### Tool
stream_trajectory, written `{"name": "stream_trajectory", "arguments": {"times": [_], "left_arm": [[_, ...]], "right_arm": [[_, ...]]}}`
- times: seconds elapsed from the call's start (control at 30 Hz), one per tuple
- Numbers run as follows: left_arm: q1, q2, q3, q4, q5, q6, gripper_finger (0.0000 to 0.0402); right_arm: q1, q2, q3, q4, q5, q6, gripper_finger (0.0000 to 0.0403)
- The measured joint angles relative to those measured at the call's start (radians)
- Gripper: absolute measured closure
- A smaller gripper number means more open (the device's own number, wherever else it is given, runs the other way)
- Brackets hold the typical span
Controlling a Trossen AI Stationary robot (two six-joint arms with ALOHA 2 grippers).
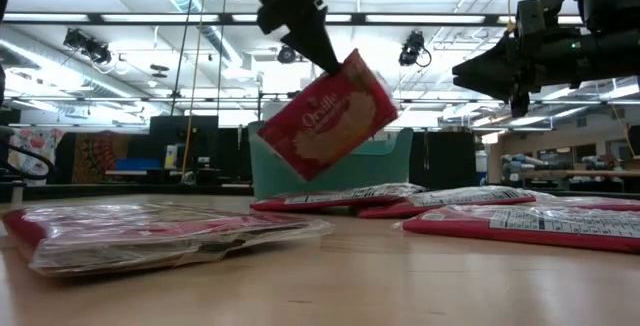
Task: Sort popcorn bags into baskets
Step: Put the red popcorn bag into the blue bin
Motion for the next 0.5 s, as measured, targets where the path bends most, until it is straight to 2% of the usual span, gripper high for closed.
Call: {"name": "stream_trajectory", "arguments": {"times": [0.5], "left_arm": [[0.089, -0.143, 0.001, 0.072, -0.023, 0.028, 0.0401]], "right_arm": [[0.0, 0.0, 0.0, -0.005, 0.0, 0.0, 0.0288]]}}
